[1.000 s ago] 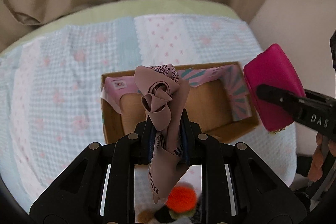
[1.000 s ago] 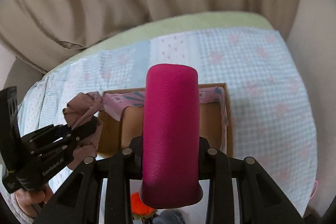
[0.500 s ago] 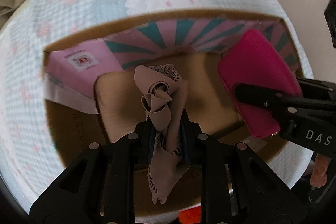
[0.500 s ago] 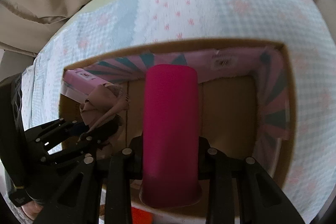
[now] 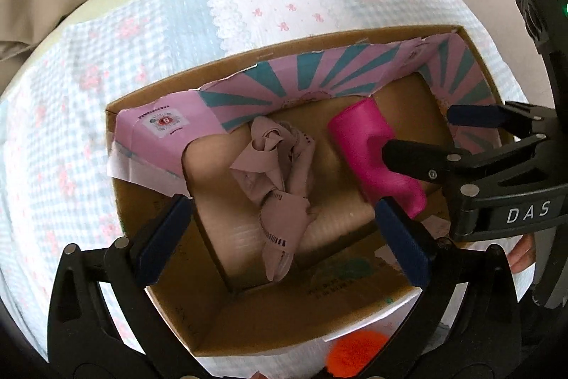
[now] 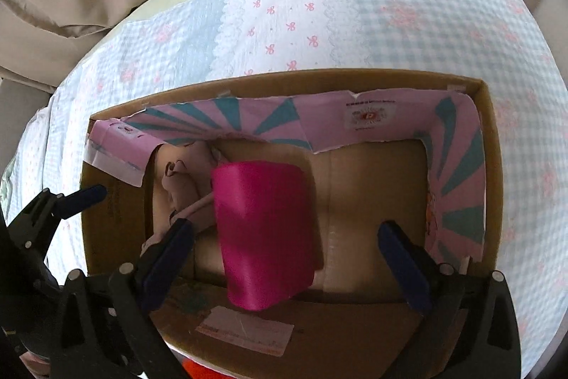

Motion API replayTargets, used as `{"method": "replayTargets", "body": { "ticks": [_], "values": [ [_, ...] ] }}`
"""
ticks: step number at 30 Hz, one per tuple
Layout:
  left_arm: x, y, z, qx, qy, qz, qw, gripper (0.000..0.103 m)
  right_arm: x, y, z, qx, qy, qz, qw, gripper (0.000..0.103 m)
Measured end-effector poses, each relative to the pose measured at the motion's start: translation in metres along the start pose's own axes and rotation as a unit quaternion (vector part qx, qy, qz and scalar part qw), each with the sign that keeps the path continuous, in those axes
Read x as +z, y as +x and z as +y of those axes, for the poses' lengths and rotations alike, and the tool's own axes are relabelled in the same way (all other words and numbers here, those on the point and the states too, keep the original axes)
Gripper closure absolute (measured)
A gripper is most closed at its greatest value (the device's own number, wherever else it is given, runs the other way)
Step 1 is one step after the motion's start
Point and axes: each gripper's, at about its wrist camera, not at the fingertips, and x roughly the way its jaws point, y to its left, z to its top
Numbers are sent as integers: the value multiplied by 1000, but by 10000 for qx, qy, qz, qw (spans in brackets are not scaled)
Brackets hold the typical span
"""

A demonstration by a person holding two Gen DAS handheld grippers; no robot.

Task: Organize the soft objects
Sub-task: 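Open both tools to release the items and lift away from the box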

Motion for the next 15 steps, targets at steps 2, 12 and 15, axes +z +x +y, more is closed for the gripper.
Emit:
{"method": "replayTargets", "body": {
  "ticks": [2,12,15],
  "values": [
    [-1,-4,0,-20,-16,-24,10000,0,-3,-5,-1,11,3,-76,10000,0],
    [-14,-59,0,5,-170,-383,9991,0,-11,-64,12,-63,-13,-655,9978,0],
    [-20,-91,-3,55,-184,-561,9982,0,-19,-93,16,6,28,-851,9964,0]
  ]
}}
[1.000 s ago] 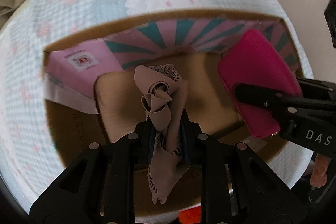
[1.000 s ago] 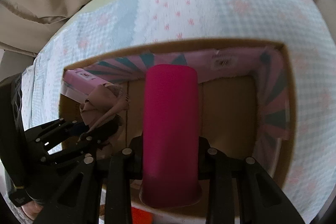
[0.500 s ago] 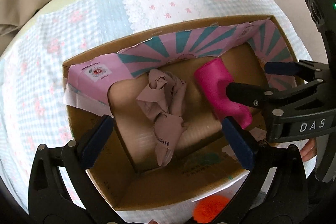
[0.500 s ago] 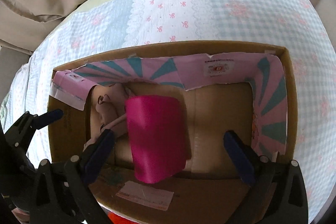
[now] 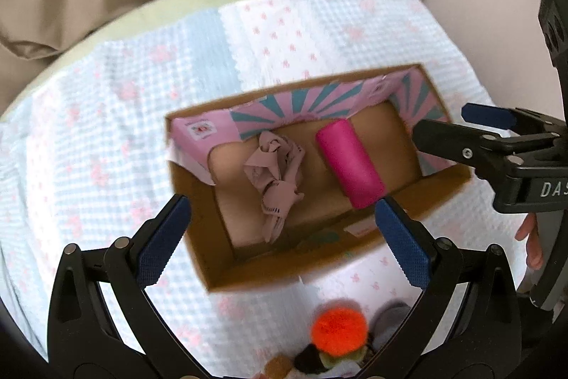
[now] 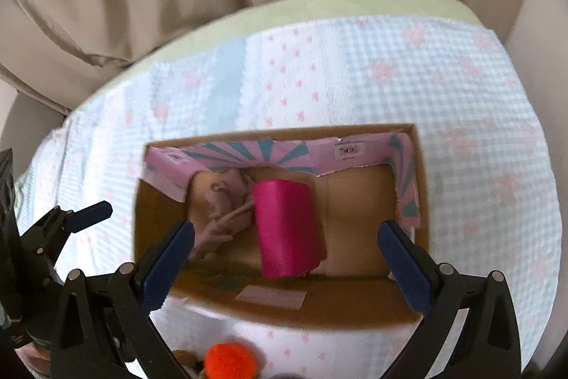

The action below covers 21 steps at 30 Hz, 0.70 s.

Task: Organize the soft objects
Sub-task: 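Open both tools to release the items and lift away from the box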

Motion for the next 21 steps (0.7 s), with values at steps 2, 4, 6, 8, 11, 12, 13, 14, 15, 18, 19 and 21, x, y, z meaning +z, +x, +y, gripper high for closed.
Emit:
{"method": "replayTargets", "body": {
  "ticks": [2,4,6,8,11,12,13,14,15,18,19,21],
  "values": [
    [-5,-30,-3,34,-52,-186,9998,0,-4,-23,7,15,-43,-140,9999,0],
    [-11,-58,-3,67,-136,-339,9993,0,-8,-45,14,25,-107,-277,9996,0],
    [-22,-88,-3,111,-248,-512,9983,0,-16,-70,21,30,-189,-387,9991,0],
    [-32,-113,-5,204,-346,-655,9970,0,-26,-96,27,70,-271,-503,9983,0],
    [-57,-152,-5,369,-557,-912,9936,0,-45,-128,35,42,-377,-633,9973,0],
    [-69,-165,-7,440,-663,-1028,9915,0,-52,-137,37,24,-407,-686,9968,0],
    [-78,-176,-7,484,-741,-1109,9899,0,-60,-145,39,27,-444,-742,9962,0],
    [-89,-187,-9,516,-835,-1196,9880,0,-68,-154,42,25,-490,-785,9957,0],
    [-99,-197,-9,530,-917,-1256,9864,0,-77,-160,44,-8,-526,-808,9953,0],
    [-131,-220,-9,586,-1209,-1434,9805,0,-103,-179,52,-83,-682,-906,9935,0],
    [-142,-227,-9,598,-1315,-1464,9786,0,-111,-182,54,-81,-744,-893,9932,0],
    [-162,-237,-10,600,-1504,-1500,9753,0,-128,-188,55,-19,-836,-869,9927,0]
  ]
}}
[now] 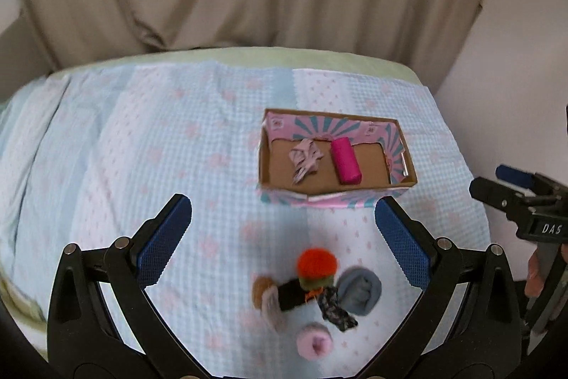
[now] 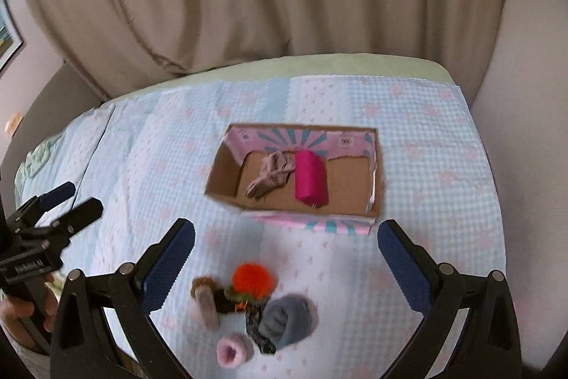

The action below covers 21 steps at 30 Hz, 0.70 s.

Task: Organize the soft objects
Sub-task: 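Open both tools to release the items and lift away from the box, then grasp the brown fuzzy clip with the left tool while the right tool grasps the orange pompom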

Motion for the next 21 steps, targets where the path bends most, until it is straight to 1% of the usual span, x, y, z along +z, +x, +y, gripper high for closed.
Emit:
{"method": "replayTargets", "body": {
  "ticks": [3,6,8,10,15,17,21],
  "values": [
    [-23,-16,6,93,-201,-12,9998,0,-17,-8,1,114,-39,-2,9999,0],
    [-52,-25,10,238,-283,52,9993,0,-36,-13,0,242,-27,13,9997,0],
    [-67,-23,12,305,-306,118,9990,0,-49,-14,0,307,-35,-5,9995,0],
    [-80,-20,14,266,-359,170,9989,0,-63,-12,3,365,-113,-11,9993,0],
    [-117,4,22,40,-419,407,9983,0,-88,3,10,506,-197,50,9985,0],
    [-128,18,24,-32,-352,499,9981,0,-96,14,13,593,-152,85,9981,0],
    [-149,52,29,-226,-268,696,9970,2,-107,39,23,627,-142,162,9978,0]
  ]
}}
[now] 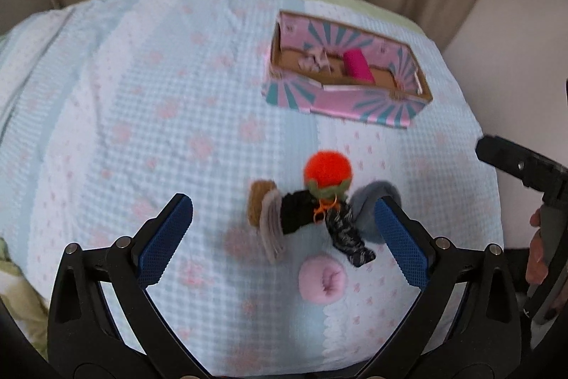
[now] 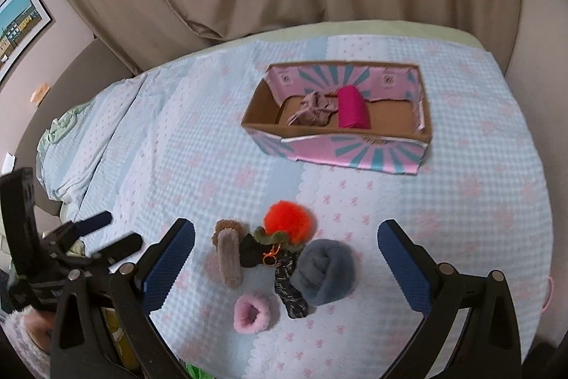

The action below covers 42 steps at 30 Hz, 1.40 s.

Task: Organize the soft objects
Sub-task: 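Grasp the brown fuzzy clip with the left tool while the right tool grasps the orange pompom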

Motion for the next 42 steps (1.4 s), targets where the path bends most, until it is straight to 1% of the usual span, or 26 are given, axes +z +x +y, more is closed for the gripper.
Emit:
{"method": "replayTargets", "body": {
  "ticks": [6,10,14,17,19,21,23,26,28,29,31,34,36,38,39,42],
  "values": [
    [-16,58,16,-336,62,228,9992,11,-11,59,6,-17,109,199,9997,0],
    [-24,105,29,-465,142,485,9976,24,-18,102,6,-62,203,366,9991,0],
    [-29,137,39,-619,118,640,9960,34,-25,145,7,-125,261,561,9980,0],
    [-32,159,44,-727,143,778,9942,38,-30,173,7,-165,338,691,9969,2],
    [-33,167,45,-764,146,824,9936,39,-32,186,5,-176,398,755,9962,7],
    [-33,176,46,-821,150,855,9928,44,-34,199,3,-186,467,827,9953,13],
    [-32,185,47,-875,152,916,9918,51,-36,209,2,-231,488,871,9947,18],
    [-31,194,49,-970,116,986,9903,55,-36,218,4,-357,406,855,9949,20],
    [-30,197,49,-1012,100,1013,9896,58,-36,224,6,-437,336,888,9945,26],
    [-29,198,49,-1038,90,1018,9893,61,-36,227,8,-512,256,919,9941,31],
    [-28,199,51,-1096,58,1015,9888,65,-37,230,11,-635,117,971,9932,35],
    [-27,200,53,-1134,47,1026,9882,68,-40,235,15,-760,-59,1016,9919,43],
    [-28,199,55,-1154,50,1036,9879,69,-42,239,18,-868,-216,1085,9901,54],
    [-27,197,57,-1159,54,1034,9878,70,-44,242,19,-922,-304,1152,9886,62],
    [-27,197,57,-1160,52,1029,9879,70,-45,243,20,-927,-314,1157,9885,65],
    [-25,194,58,-1157,35,996,9883,70,-45,243,20,-896,-278,1103,9895,67]
  ]
}}
